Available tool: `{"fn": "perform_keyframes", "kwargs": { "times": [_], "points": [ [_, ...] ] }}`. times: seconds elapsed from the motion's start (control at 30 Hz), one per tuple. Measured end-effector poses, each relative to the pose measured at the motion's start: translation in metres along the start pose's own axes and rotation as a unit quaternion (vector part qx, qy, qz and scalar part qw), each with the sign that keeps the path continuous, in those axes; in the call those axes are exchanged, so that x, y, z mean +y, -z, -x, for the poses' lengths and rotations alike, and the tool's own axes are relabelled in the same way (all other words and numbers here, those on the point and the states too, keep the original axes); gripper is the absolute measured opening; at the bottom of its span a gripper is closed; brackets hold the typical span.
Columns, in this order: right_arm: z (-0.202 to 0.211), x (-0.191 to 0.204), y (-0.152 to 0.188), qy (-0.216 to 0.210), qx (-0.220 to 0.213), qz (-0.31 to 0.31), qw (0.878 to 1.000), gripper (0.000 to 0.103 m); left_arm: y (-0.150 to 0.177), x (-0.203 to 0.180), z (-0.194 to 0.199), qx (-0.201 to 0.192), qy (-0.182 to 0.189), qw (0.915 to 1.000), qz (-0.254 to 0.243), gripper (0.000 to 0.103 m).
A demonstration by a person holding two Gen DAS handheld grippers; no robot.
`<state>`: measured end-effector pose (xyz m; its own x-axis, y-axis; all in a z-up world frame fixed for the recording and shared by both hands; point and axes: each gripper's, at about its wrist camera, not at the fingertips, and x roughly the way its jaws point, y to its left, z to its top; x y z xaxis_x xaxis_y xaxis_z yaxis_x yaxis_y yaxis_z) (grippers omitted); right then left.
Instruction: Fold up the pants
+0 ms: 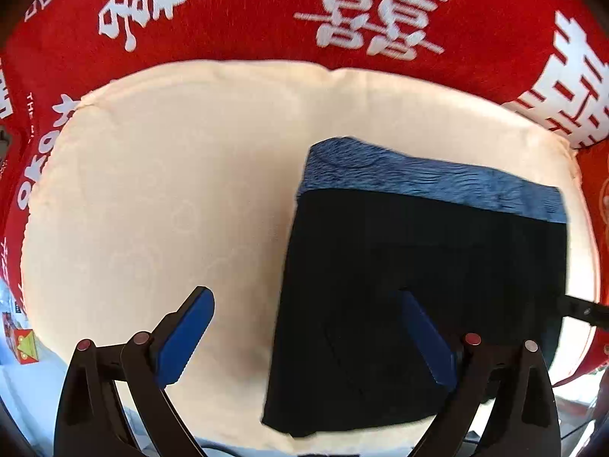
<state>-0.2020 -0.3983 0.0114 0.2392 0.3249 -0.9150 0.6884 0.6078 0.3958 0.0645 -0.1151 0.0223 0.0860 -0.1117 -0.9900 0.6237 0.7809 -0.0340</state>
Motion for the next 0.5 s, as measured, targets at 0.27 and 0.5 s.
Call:
{"fn": "perform_keyframes", "kwargs": {
  "times": [0.27, 0.5],
  "points": [
    [0.033, 0.031, 0.028, 0.053, -0.022, 0.007, 0.998, 0.103, 0.016, -0.015, 0.043, 0.004, -0.005, 0.9998, -0.02, 0.099],
    [0.051, 0.063, 0.046, 0.078, 0.007, 0.013, 0.997, 0.103, 0.023, -0.022, 0.072, 0.008, -0.035, 0.9984, -0.043, 0.099]
  ]
}}
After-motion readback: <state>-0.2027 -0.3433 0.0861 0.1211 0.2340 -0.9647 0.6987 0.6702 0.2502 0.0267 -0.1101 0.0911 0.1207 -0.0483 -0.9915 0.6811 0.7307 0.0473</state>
